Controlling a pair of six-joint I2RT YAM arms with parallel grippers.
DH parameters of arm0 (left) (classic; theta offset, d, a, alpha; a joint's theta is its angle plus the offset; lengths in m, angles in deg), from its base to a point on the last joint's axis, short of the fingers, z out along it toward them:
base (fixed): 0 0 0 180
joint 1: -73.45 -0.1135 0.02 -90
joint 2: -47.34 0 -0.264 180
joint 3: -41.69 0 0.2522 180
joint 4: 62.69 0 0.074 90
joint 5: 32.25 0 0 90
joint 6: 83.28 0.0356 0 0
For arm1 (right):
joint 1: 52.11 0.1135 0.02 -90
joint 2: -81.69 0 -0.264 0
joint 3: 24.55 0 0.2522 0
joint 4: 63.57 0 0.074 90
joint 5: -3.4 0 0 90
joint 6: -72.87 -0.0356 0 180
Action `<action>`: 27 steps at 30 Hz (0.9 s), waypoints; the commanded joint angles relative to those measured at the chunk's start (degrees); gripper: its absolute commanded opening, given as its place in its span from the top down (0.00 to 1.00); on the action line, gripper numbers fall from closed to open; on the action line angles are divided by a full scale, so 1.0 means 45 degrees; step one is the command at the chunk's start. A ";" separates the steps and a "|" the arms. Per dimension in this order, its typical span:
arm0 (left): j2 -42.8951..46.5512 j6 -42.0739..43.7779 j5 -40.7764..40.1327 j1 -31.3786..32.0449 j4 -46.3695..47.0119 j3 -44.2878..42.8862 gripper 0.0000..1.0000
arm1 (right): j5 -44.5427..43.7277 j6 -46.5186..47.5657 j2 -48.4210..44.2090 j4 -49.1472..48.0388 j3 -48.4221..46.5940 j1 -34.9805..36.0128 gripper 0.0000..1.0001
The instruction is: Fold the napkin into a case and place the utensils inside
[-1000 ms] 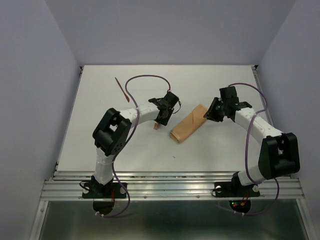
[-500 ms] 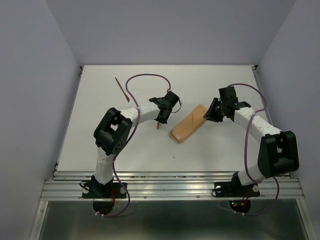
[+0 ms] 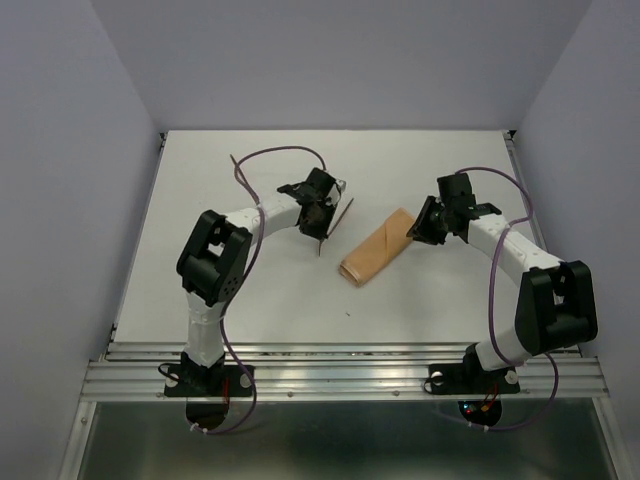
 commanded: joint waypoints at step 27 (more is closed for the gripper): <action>0.0834 -0.2042 0.0066 -0.2939 0.0522 0.1585 0.55 | 0.0232 0.0243 0.0005 -0.0475 -0.0304 -0.0106 0.69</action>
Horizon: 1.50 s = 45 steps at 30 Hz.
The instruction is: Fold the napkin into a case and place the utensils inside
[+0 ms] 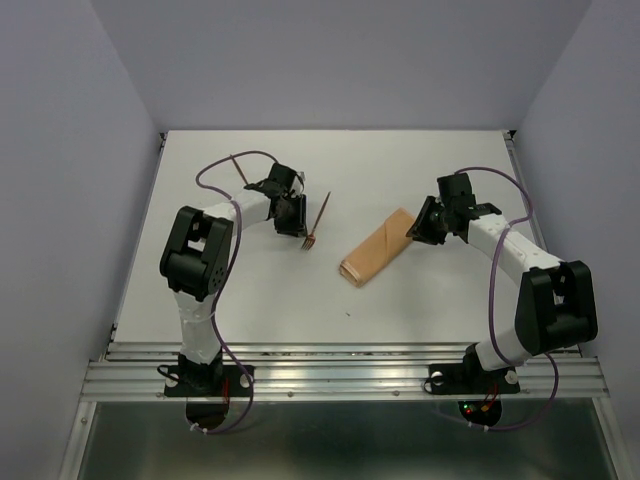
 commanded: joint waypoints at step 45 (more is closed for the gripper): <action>0.0136 0.2800 -0.2459 0.2660 -0.1521 -0.2436 1.00 | -0.1458 0.0350 0.0646 -0.0165 -0.0965 -0.0106 0.69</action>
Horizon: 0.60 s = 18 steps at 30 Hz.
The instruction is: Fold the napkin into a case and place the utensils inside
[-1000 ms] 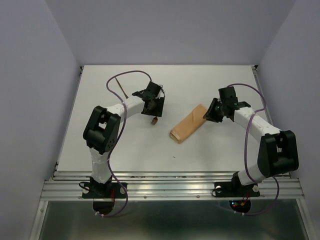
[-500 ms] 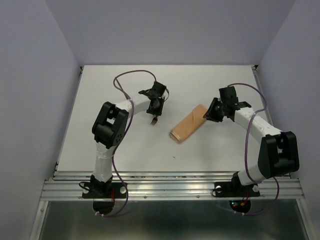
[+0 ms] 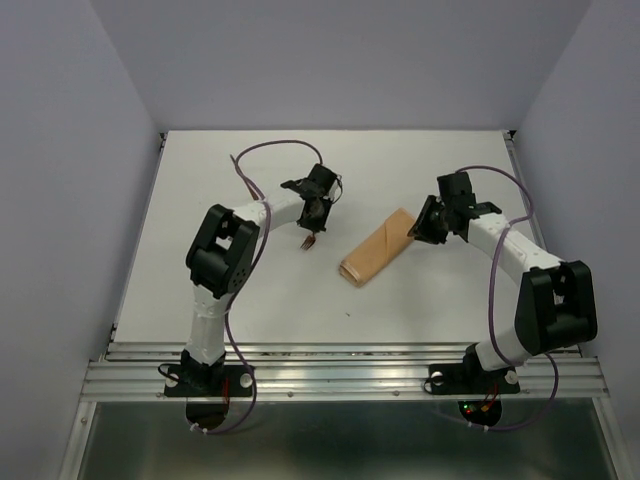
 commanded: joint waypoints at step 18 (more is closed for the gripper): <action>0.3100 0.1430 0.3459 0.2171 -0.2211 0.0364 1.00 | -0.2924 0.1014 0.6088 0.0800 -0.5202 -0.0224 0.82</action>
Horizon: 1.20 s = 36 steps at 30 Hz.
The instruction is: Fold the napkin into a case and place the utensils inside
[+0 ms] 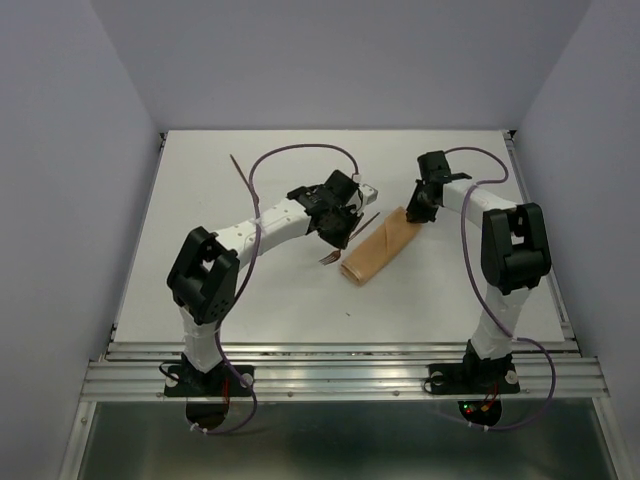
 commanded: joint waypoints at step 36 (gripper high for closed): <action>-0.2104 -0.0556 -0.0378 0.0723 -0.1272 -0.1816 1.00 | 0.0612 0.0550 0.1344 0.0188 -0.1907 -0.0483 0.81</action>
